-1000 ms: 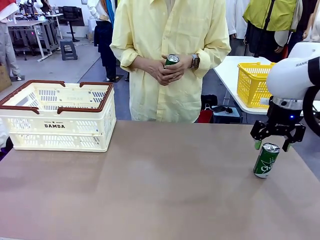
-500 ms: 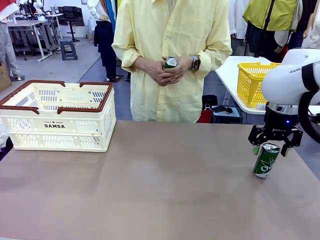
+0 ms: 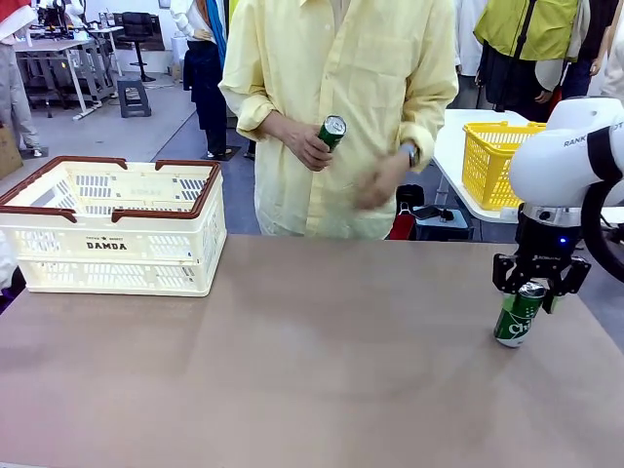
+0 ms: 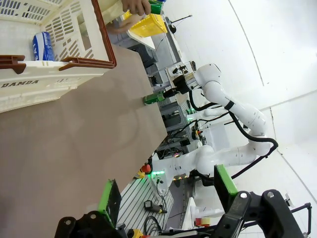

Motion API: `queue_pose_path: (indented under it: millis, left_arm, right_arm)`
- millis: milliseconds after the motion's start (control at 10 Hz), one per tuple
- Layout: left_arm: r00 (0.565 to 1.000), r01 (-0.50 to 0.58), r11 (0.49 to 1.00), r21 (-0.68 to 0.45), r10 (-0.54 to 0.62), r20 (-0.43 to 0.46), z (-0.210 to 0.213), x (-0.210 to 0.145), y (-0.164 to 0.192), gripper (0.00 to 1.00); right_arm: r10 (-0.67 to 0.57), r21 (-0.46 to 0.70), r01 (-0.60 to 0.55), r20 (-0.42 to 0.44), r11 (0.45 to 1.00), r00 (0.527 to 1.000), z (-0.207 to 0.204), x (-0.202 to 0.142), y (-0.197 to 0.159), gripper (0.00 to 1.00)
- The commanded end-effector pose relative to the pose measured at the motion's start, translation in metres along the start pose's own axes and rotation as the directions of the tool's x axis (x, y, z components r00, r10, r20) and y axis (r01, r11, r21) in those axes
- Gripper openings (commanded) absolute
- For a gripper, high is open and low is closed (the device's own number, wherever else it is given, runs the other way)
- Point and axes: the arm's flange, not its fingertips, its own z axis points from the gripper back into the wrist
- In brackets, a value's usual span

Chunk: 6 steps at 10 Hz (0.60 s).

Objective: Place the drinks into the Shopping basket.
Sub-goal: Pick up one drink and place it into the Shopping basket.

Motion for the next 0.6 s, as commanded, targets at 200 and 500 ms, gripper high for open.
queue_pose_path:
  millis: [200,500]
  left_arm:
    - [1.0,0.0,1.0,-0.003,0.0,-0.001,0.0,-0.003,-0.001,1.0]
    - [1.0,0.0,1.0,-0.003,0.0,-0.001,0.0,-0.003,-0.001,1.0]
  right_arm:
    - [-0.002,-0.007,0.002,-0.006,1.0,1.0,0.002,-0.003,0.005,0.0]
    - [0.01,0.003,-0.01,0.032,1.0,0.999,0.014,-0.007,0.003,0.0]
